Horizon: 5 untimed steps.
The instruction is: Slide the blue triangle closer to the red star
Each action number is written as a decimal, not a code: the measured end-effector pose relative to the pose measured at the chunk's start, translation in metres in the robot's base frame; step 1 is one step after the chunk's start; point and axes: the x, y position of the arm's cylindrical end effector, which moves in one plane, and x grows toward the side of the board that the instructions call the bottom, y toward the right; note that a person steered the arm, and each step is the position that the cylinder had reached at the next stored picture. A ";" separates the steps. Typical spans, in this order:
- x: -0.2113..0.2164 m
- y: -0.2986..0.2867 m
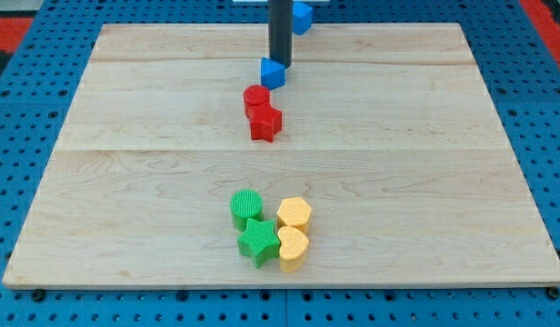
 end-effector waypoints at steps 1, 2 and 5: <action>-0.004 -0.014; -0.017 -0.041; -0.005 -0.120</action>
